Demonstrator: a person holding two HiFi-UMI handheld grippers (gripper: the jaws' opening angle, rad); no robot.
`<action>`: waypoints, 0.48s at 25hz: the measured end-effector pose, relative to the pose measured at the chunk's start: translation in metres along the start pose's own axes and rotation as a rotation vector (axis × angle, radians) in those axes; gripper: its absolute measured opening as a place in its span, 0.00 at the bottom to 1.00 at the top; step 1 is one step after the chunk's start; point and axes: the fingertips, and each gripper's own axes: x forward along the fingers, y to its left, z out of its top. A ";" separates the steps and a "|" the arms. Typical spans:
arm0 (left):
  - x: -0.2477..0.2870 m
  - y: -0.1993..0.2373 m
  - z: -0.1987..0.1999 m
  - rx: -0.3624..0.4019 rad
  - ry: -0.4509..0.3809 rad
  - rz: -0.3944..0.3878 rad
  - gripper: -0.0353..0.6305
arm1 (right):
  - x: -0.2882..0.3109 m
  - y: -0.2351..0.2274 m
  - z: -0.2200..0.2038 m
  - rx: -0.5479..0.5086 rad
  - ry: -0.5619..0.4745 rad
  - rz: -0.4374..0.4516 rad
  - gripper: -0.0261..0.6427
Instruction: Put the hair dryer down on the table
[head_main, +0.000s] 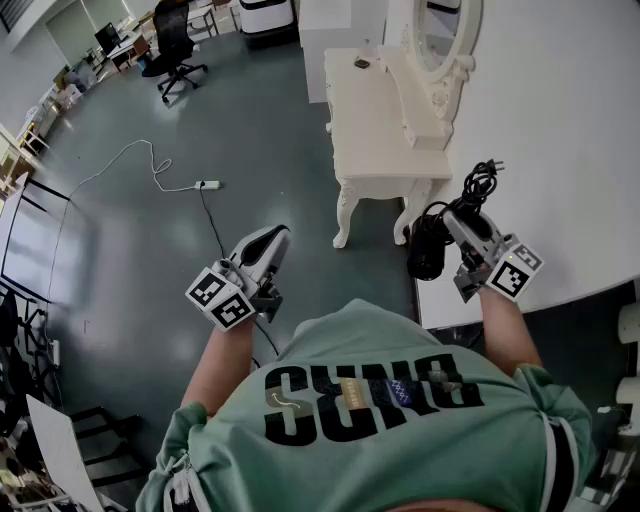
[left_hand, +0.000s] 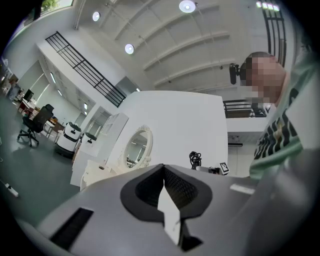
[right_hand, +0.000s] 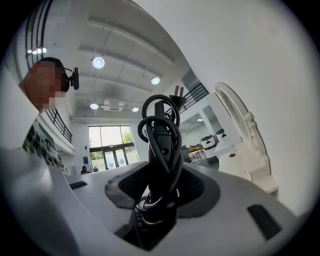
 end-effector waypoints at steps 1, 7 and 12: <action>0.000 -0.001 0.000 0.001 -0.002 0.000 0.07 | 0.000 0.000 0.000 -0.001 0.000 0.001 0.28; -0.001 -0.004 0.003 0.011 -0.012 0.003 0.07 | 0.000 0.003 0.003 -0.012 0.002 0.015 0.28; 0.001 -0.009 0.003 0.014 -0.010 0.003 0.07 | -0.001 0.004 0.003 -0.033 0.015 0.016 0.28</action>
